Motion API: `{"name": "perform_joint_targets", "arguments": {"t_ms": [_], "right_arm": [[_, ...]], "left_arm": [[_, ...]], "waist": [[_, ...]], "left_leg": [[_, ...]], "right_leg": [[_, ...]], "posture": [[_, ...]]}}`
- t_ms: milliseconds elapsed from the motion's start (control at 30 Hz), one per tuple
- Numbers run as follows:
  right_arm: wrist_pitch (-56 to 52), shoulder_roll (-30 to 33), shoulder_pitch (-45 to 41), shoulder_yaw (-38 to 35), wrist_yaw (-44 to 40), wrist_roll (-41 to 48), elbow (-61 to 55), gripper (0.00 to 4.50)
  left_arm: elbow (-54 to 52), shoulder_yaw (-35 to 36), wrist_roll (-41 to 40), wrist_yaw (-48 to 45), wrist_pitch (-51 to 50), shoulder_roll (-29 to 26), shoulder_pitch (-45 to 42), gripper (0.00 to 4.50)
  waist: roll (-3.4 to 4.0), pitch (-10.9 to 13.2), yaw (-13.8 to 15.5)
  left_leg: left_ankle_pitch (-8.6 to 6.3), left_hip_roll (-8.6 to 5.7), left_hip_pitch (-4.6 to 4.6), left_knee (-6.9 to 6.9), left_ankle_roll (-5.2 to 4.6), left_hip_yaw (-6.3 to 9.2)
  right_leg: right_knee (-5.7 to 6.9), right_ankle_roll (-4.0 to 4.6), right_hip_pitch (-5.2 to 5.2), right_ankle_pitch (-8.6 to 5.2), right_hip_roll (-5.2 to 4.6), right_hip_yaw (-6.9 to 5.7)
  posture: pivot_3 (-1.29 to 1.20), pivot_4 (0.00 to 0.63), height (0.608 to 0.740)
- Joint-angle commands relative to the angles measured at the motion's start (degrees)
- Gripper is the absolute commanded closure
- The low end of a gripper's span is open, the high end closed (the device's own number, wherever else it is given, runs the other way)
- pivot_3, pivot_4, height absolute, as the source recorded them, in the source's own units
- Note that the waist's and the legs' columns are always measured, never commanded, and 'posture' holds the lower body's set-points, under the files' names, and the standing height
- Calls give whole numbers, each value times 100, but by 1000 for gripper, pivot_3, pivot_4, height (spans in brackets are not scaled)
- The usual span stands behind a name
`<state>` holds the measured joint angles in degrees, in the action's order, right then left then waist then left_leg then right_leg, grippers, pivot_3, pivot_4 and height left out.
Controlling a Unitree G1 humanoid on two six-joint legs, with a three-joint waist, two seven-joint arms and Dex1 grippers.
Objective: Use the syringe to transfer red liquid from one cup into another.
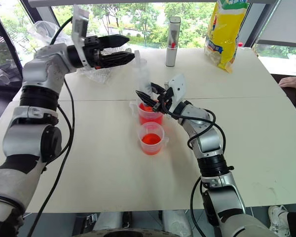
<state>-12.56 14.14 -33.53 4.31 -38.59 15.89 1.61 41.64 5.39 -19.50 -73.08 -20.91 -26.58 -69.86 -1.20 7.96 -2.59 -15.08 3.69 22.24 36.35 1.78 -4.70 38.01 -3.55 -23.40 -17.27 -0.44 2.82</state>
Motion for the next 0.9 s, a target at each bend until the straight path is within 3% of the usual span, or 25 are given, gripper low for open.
{"name": "perform_joint_targets", "arguments": {"t_ms": [33,333,500,733,900], "right_arm": [[99,63,-254,-132,16,21,-74,3063],[48,168,-372,-233,50,81,-220,3063],[-431,319,-453,-290,109,327,-1093,3063],[-1979,836,-343,-554,266,1434,-3070,3063],[-2886,976,5,-855,451,2574,-3697,3063]], "left_arm": [[-482,149,-158,64,-189,-246,188,18],[-1459,286,-466,230,-791,-763,832,18],[-1953,252,-659,344,-1024,-743,1041,18],[-2276,131,-821,344,-1182,-620,1226,18],[-2241,18,-876,283,-1167,-515,1148,18]], "waist": [[0,0,5],[0,0,9],[0,0,16],[-2,-1,19],[-4,-2,20]], "left_leg": [[0,1,0,0,0,1],[1,3,1,2,1,0],[1,6,1,2,1,1],[1,10,1,2,2,5],[1,5,0,4,1,3]], "right_leg": [[0,0,0,0,0,0],[1,0,1,0,-6,0],[1,0,2,0,-9,0],[3,0,2,0,-9,-1],[0,0,6,0,-8,-1]], "posture": [[0,150,740],[0,150,740],[0,150,740],[0,150,740],[0,150,740]]}}
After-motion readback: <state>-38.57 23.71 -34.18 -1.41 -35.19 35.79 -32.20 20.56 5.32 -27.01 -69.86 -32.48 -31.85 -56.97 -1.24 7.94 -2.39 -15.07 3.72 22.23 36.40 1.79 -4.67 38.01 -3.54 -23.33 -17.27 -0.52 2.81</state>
